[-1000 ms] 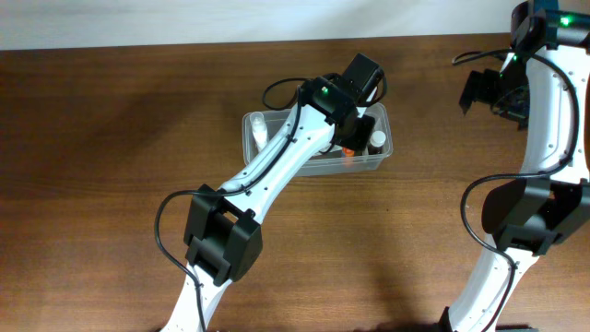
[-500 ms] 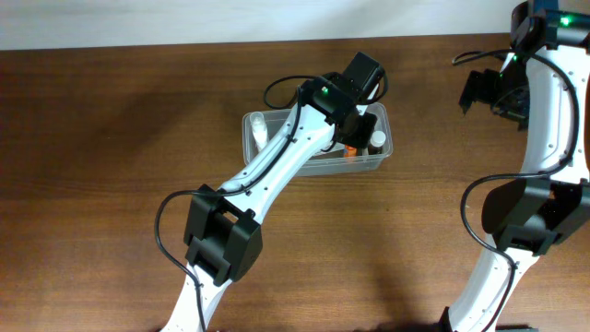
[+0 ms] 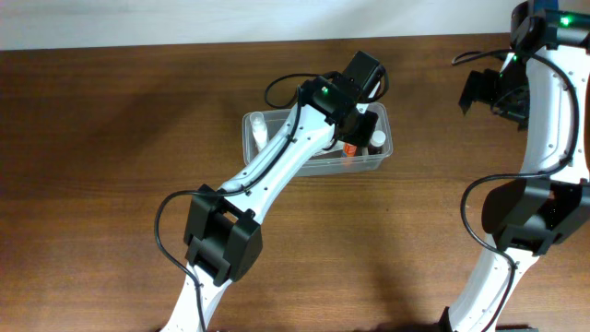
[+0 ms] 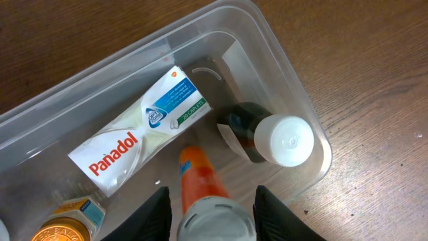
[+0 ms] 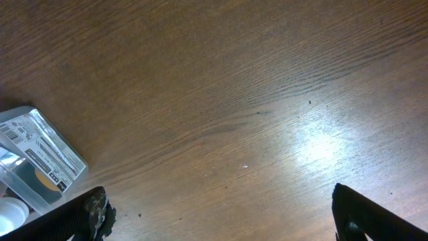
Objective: Pack container
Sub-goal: 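Lower the orange tube upright into the container's right side, then open the left gripper and withdraw it away from the container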
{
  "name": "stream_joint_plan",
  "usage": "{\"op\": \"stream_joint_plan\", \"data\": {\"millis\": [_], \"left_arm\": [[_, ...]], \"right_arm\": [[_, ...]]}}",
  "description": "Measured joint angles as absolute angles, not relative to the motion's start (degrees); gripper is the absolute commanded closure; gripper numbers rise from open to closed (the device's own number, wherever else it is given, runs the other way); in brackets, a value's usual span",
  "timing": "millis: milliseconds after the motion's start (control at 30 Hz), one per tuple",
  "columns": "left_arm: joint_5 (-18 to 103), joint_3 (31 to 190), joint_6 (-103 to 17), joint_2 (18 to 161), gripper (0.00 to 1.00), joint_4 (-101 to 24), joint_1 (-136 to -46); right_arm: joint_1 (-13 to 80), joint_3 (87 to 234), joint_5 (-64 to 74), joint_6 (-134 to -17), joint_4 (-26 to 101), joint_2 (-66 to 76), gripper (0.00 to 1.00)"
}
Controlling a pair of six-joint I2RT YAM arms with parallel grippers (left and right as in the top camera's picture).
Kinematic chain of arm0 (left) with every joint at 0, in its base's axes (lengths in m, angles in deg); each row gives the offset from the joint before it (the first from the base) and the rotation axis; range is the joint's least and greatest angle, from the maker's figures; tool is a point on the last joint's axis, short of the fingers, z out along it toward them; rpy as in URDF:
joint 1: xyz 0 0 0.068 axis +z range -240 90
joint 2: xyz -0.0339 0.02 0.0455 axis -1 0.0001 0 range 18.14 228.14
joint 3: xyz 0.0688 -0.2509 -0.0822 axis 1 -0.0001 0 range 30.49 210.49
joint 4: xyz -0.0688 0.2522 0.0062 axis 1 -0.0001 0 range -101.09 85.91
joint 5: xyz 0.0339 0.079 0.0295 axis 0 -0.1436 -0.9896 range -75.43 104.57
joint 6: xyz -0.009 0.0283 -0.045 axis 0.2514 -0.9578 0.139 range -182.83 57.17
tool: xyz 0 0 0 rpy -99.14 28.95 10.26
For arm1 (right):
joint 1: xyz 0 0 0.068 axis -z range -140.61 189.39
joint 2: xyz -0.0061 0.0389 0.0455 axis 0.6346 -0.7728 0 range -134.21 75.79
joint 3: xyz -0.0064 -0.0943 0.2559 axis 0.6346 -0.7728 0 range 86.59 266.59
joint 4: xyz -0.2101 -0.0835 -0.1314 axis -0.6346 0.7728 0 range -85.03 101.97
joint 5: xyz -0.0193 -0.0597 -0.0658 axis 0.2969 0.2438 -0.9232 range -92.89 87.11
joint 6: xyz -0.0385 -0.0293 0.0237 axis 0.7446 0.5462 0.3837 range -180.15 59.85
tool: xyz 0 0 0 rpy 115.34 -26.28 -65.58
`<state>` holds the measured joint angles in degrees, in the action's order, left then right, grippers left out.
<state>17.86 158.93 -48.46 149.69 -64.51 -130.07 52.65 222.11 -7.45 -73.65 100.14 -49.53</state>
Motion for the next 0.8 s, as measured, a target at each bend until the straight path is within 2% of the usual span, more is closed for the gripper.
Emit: {"op": "stream_joint_plan", "data": {"millis": [167,267,533,667,700,800], "left_arm": [[17.86,158.93,-48.46,149.69,0.59,-64.47,-130.07],[17.86,158.93,-48.57,149.69,0.43,-64.43,-130.07],[17.81,158.95,-49.53,149.69,0.35,-62.57,-129.55],[17.81,160.46,-50.14,149.73,0.14,-64.03,-127.75],[17.81,161.45,-50.21,149.73,0.06,-64.80,-127.08],[17.77,165.47,-50.45,149.73,0.01,-67.97,-124.48]], "right_arm": [[52.65,222.11,-7.45,-73.69,100.14,-49.53,0.02],[52.65,222.11,-7.45,-73.71,100.14,-49.53,0.02],[52.65,222.13,-7.42,-73.67,100.14,-49.53,0.02],[52.65,222.11,-7.42,-73.67,100.14,-49.53,0.02],[52.65,222.13,-7.42,-73.67,100.14,-49.53,0.01],[52.65,222.11,-7.42,-73.69,100.14,-49.53,0.02]]}}
